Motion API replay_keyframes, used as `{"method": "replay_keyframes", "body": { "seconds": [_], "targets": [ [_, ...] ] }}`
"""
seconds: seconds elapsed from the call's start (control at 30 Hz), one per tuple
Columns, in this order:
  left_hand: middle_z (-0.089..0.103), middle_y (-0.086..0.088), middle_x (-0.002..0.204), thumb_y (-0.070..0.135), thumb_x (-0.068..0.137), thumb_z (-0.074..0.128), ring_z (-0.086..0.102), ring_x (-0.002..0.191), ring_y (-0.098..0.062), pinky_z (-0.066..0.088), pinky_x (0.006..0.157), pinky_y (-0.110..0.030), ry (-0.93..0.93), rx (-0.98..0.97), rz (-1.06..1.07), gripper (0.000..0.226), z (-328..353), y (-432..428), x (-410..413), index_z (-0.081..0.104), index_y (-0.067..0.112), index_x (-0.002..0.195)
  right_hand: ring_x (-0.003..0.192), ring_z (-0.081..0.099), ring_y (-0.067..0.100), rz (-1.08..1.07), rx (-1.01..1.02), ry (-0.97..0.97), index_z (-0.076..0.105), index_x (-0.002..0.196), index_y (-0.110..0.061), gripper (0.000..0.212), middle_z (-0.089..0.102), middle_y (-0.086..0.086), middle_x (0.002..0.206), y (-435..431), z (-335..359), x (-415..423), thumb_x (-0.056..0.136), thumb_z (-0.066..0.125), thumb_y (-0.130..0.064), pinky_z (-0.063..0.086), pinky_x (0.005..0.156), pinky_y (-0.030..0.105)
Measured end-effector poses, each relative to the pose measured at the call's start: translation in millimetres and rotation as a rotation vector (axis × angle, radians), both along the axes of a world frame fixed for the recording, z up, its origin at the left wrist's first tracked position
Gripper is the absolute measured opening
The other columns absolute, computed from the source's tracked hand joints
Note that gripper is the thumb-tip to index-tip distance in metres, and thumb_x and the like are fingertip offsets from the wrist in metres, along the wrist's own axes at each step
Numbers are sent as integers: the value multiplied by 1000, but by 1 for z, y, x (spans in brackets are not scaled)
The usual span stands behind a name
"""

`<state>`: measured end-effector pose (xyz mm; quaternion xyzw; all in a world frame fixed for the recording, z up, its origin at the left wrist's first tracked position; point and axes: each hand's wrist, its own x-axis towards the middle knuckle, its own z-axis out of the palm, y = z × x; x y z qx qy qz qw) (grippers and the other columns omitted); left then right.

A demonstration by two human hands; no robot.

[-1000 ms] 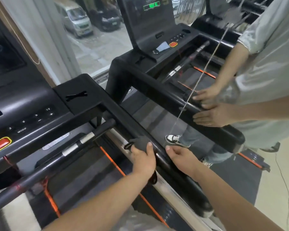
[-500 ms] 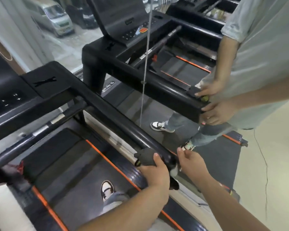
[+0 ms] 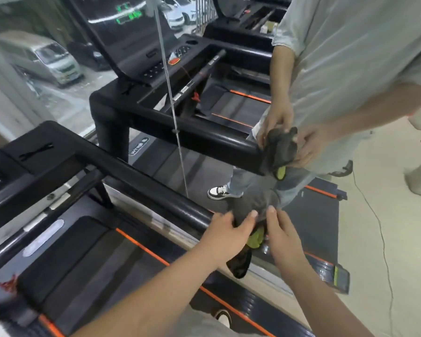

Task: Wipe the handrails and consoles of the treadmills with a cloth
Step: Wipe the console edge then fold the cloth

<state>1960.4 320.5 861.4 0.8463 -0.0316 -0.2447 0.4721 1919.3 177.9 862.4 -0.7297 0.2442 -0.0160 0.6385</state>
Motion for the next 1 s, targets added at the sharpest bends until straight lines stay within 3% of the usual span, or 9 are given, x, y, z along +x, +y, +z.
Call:
{"method": "replay_keyframes", "body": {
  "seconds": [0.1,0.17,0.23,0.33,0.53,0.67,0.73,0.83,1.0],
  "targets": [
    [45,6,121,62,88,53,48,121,-18,47,105,-38,-217,386,-79,47,-17,19,7,65,32,123,106,66,7,199,-51,84,67,114,-30,37,72,-14,106,23,-35,4,100,50,-60,52,98,30],
    [44,8,120,42,89,64,54,114,-17,48,104,-36,-273,323,-4,36,-25,40,13,64,31,123,121,56,15,294,-301,80,62,127,-28,56,61,-5,123,33,-64,9,93,49,-70,43,111,42],
    [46,9,118,33,91,68,60,103,-12,50,100,-33,-254,248,83,29,-36,60,19,68,25,118,131,47,23,318,-428,84,60,136,-20,56,51,3,136,38,-78,19,96,51,-58,36,115,42],
    [49,11,114,24,92,70,61,88,-1,52,88,-20,-332,182,157,22,-47,83,26,70,22,114,128,49,31,377,-603,98,59,136,-24,40,48,2,138,44,-80,43,103,51,-44,42,108,44],
    [59,6,98,3,88,67,61,88,1,45,83,-11,-434,80,307,19,-53,119,58,72,21,92,127,45,33,639,-930,93,52,134,-33,48,43,-1,142,123,-50,109,101,27,-56,45,102,52],
    [63,2,97,-4,87,66,61,90,4,47,86,-14,-476,59,451,33,-54,172,92,66,28,90,136,40,27,624,-927,-19,46,148,-37,65,44,-5,149,160,-39,114,94,16,-53,38,110,52],
    [64,0,99,-4,88,65,61,88,4,47,86,-12,-430,59,485,33,-55,196,109,66,29,91,131,45,21,611,-861,-71,29,159,-40,63,49,-9,144,144,-36,112,97,37,-50,42,107,43],
    [65,1,103,-1,91,63,61,91,3,44,87,-8,-360,40,484,30,-55,216,130,66,29,92,128,49,16,564,-665,109,17,162,-41,95,51,-10,140,113,-39,118,85,71,-56,43,104,34],
    [67,8,98,0,90,64,61,91,1,42,80,-3,-339,-1,368,25,-53,237,150,71,24,92,124,55,31,589,-886,319,45,142,-44,67,58,-3,129,146,-49,144,87,39,-81,40,104,44]
  ]
}}
